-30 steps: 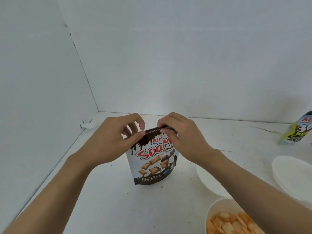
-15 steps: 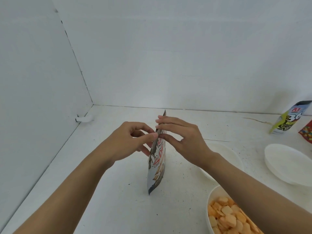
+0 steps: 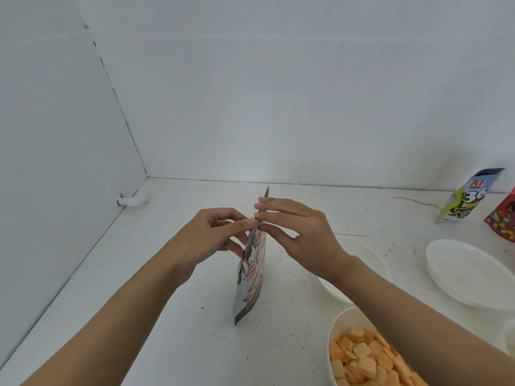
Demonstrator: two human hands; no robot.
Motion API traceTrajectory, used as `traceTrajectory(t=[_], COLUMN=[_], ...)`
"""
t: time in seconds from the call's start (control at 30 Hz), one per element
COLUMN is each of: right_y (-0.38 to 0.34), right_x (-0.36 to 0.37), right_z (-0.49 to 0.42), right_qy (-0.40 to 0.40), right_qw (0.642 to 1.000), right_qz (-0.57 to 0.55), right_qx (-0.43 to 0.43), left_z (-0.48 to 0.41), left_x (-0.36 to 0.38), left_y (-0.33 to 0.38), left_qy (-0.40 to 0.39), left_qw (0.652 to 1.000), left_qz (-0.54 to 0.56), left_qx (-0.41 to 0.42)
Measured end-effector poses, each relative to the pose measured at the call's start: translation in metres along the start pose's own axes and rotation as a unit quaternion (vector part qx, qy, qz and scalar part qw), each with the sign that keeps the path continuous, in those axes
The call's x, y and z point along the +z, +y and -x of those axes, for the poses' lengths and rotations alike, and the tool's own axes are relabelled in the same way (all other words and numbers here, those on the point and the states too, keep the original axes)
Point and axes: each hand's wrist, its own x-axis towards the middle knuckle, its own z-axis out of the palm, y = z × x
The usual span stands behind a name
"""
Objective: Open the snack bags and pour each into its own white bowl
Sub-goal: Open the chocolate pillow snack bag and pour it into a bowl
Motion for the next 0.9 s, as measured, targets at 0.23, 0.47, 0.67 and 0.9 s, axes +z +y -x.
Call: traceTrajectory(t=[0.23, 0.47, 0.67, 0.9], right_y=[0.006, 0.004, 0.0, 0.0], right_x=[-0.004, -0.005, -0.007, -0.005], right_z=[0.001, -0.001, -0.01, -0.016], right_qy=[-0.019, -0.029, -0.047, -0.027], right_qw=[1.0, 0.999, 0.999, 0.999], right_qz=[-0.002, -0.009, 0.012, 0.021], right_qx=[-0.015, -0.012, -0.007, -0.031], left_z=[-0.001, 0.003, 0.001, -0.006], left_x=[-0.005, -0.008, -0.007, -0.002], left_y=[0.001, -0.006, -0.002, 0.001], left_qy=[-0.006, -0.025, -0.026, 0.002], left_qw=[1.0, 0.999, 0.999, 1.0], left_qz=[-0.004, 0.001, 0.005, -0.006], left_qx=[0.019, 0.023, 0.029, 0.027])
